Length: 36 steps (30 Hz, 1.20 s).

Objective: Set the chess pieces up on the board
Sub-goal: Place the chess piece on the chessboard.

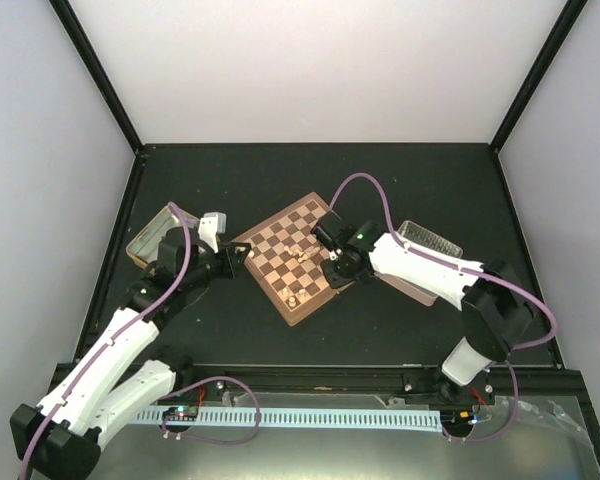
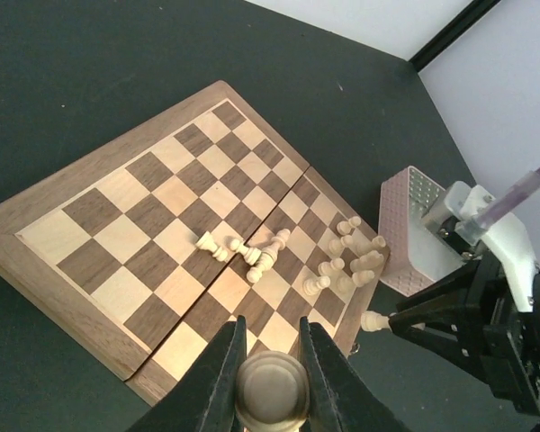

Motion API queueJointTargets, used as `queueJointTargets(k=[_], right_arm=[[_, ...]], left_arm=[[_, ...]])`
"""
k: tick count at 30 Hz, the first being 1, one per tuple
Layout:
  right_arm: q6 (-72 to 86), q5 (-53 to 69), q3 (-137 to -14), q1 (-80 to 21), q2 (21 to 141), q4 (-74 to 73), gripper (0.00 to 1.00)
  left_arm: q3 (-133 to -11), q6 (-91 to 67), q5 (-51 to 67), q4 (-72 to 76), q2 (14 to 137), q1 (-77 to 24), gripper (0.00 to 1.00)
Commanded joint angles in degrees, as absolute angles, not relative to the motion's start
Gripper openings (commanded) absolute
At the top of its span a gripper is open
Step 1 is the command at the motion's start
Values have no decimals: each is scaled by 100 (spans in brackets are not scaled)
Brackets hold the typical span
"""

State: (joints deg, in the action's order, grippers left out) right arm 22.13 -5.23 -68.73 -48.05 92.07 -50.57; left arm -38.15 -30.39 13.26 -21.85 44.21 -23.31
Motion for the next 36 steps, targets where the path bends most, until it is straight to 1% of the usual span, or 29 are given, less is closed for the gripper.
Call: queueJointTargets(k=[1, 9, 15, 21, 25, 28, 32, 36], right_arm=[[2051, -794, -7098, -4842, 9425, -5108, 13], [2056, -846, -7245, -4839, 9755, -4892, 14], [2057, -944, -7313, -4835, 9924, -4783, 20], [2033, -892, -7373, -4835, 10067, -4731, 21], [2023, -849, -7357, -4835, 10065, -4691, 26], [2026, -850, -7335, -4841, 10072, -4666, 25], [2048, -898, -7275, -4841, 10064, -4562, 16], [2063, -1005, -7238, -4836, 10072, -4479, 15]], left_arm=[[-3862, -2819, 1318, -2226, 4452, -2312, 2], [-3913, -2849, 1469, -2194, 4526, -2312, 2], [-3897, -2909, 1520, -2183, 4513, -2316, 2], [-3898, -2909, 1608, -2197, 4500, -2309, 1], [-3885, -2901, 1622, -2208, 4491, -2312, 2], [-3876, -2912, 1626, -2209, 4492, -2312, 1], [-3876, -2908, 1617, -2217, 4474, -2310, 1], [-3872, -2909, 1617, -2224, 4465, -2312, 2]])
